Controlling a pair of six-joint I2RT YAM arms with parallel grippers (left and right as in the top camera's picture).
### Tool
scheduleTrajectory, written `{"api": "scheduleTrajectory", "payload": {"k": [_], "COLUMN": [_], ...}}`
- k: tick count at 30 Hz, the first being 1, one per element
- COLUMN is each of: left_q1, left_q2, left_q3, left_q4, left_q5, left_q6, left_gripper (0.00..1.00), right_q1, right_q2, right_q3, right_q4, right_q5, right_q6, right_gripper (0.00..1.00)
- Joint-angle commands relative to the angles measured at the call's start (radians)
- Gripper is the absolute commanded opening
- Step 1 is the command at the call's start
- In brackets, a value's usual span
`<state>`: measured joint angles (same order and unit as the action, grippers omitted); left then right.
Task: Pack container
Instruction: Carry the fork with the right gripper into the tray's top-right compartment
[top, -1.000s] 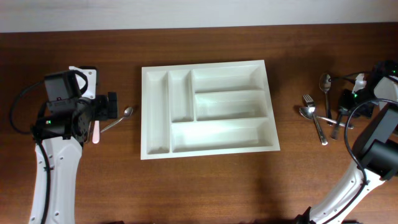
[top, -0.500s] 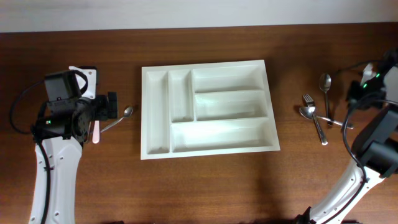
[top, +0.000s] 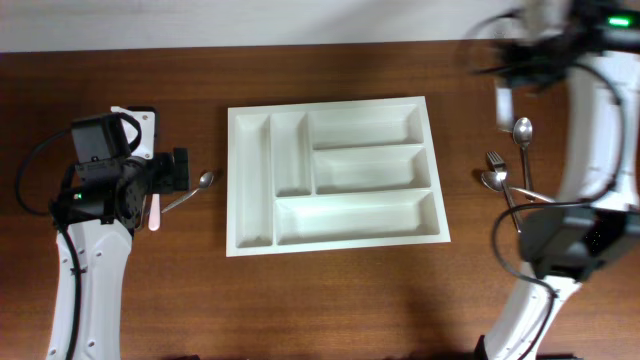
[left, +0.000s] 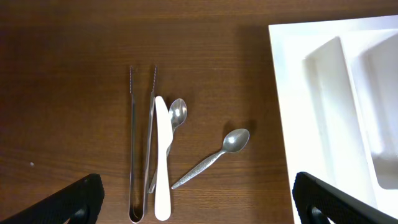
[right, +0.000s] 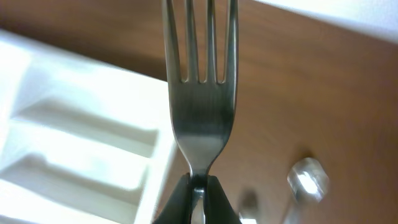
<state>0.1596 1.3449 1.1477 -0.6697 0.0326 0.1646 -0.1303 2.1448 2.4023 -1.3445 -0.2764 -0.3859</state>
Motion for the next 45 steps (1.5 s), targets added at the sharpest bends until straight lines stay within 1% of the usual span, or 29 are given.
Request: {"api": "scheduleTrajectory", "payload": {"k": [1,3,7,11,12,18,22,31,36,38,39,41,45], "left_q1": [0.003,0.003,0.003,0.003,0.003,0.003,0.003,0.003,0.003,0.003,0.003,0.003,0.003], "left_q2": [0.004,0.004,0.004,0.004,0.004,0.004,0.004,0.004,0.004,0.004,0.004,0.004,0.004], "left_q3": [0.017,0.017,0.017,0.017,0.017,0.017,0.017,0.017,0.017,0.017,0.017,0.017,0.017], "left_q4": [-0.001,-0.001,-0.001,-0.001,-0.001,-0.001,-0.001,-0.001,-0.001,-0.001,-0.001,-0.001,-0.001], "left_q5": [-0.006,-0.006,-0.006,-0.006,-0.007,-0.006,-0.006,-0.006,-0.006,-0.006,-0.006,-0.006,-0.006], "left_q6": [0.013,0.013,0.013,0.013,0.013,0.013,0.013,0.013,0.013,0.013,0.013,0.013,0.013], "left_gripper": [0.99,0.99,0.99,0.99,0.99,0.99,0.99,0.99,0.99,0.99,0.99,0.99,0.99], "right_q1": [0.15,0.217,0.31,0.371,0.379,0.393,0.393,0.392,0.391,0.392,0.391,0.391,0.381], "right_q2": [0.021,0.036,0.068,0.095,0.1,0.163,0.217,0.331,0.347,0.347,0.344,0.334,0.275], "right_q3": [-0.029,-0.046,-0.071,-0.102,-0.11,-0.146,-0.155,-0.155,-0.155,-0.154,-0.151,-0.144,-0.105], "right_q4": [0.014,0.013,0.032,0.04,0.051,0.158,0.206,0.229,0.234,0.234,0.234,0.227,0.201], "right_q5": [-0.046,-0.045,-0.048,-0.054,-0.056,-0.136,-0.14,-0.169,-0.166,-0.157,-0.15,-0.146,-0.117], "right_q6": [-0.345,-0.487,-0.672,-0.879,-0.901,-0.909,-0.909,-0.919,-0.919,-0.916,-0.916,-0.895,-0.772], "right_gripper": [0.04,0.04,0.04,0.04,0.04,0.04,0.04,0.04,0.04,0.16,0.19,0.2,0.31]}}
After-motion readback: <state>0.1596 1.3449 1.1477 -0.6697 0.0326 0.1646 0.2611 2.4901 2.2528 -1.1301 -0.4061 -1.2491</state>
